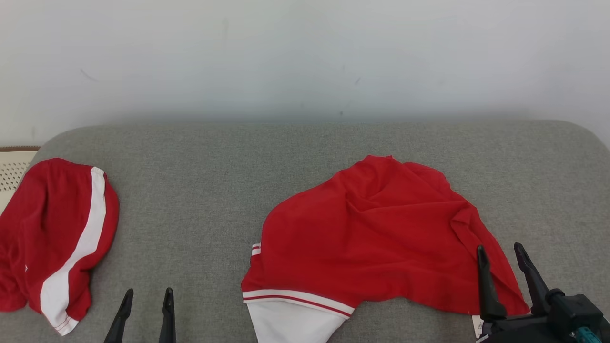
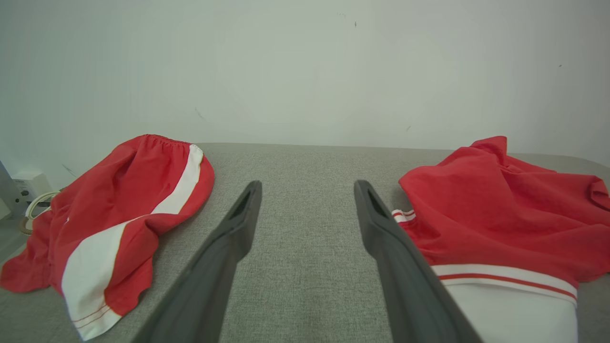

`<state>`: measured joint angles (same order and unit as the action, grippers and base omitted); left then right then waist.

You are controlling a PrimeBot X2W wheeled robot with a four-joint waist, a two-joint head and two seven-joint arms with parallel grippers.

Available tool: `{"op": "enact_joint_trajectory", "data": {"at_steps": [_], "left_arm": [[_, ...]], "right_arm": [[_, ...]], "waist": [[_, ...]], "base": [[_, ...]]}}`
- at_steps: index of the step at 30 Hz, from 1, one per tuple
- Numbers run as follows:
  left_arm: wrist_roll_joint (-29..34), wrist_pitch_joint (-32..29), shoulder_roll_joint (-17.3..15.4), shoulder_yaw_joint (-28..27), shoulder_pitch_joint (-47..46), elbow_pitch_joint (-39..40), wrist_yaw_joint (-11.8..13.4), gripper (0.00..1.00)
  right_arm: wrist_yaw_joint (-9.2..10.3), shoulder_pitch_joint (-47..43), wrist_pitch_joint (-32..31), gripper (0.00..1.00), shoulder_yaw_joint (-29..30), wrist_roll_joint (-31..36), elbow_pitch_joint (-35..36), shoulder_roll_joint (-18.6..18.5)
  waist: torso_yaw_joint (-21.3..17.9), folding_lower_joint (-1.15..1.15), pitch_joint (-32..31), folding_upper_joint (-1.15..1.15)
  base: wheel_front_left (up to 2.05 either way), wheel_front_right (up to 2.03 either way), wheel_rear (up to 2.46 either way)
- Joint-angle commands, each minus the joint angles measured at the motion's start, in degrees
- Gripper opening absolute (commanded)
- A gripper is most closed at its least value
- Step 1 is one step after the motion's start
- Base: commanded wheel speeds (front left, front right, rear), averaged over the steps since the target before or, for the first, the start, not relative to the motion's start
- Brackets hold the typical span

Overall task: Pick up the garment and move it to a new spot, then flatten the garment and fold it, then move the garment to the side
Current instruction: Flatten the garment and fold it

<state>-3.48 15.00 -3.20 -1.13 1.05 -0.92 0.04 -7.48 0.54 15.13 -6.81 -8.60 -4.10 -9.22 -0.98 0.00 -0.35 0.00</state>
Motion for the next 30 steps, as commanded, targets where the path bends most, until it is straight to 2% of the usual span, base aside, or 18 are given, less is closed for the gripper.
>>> {"op": "enact_joint_trajectory", "data": {"at_steps": [1, 30], "left_arm": [[0.40, 0.24, -0.28, -0.18, -0.20, -0.14, 0.02, 1.00], [0.16, 0.24, -0.01, -1.01, 0.31, -0.20, 0.65, 1.00]], "right_arm": [[-0.03, -0.31, 0.05, 1.00, -0.06, 0.42, 0.42, 0.18], [-0.03, -1.26, 0.06, 1.00, 1.82, 2.80, -0.09, 2.23]], "waist": [[-0.14, 0.00, -0.05, 0.00], [-0.91, 0.00, -0.73, 0.00]], "base": [[0.00, 0.00, 0.00], [0.00, 0.00, 0.00]]}}
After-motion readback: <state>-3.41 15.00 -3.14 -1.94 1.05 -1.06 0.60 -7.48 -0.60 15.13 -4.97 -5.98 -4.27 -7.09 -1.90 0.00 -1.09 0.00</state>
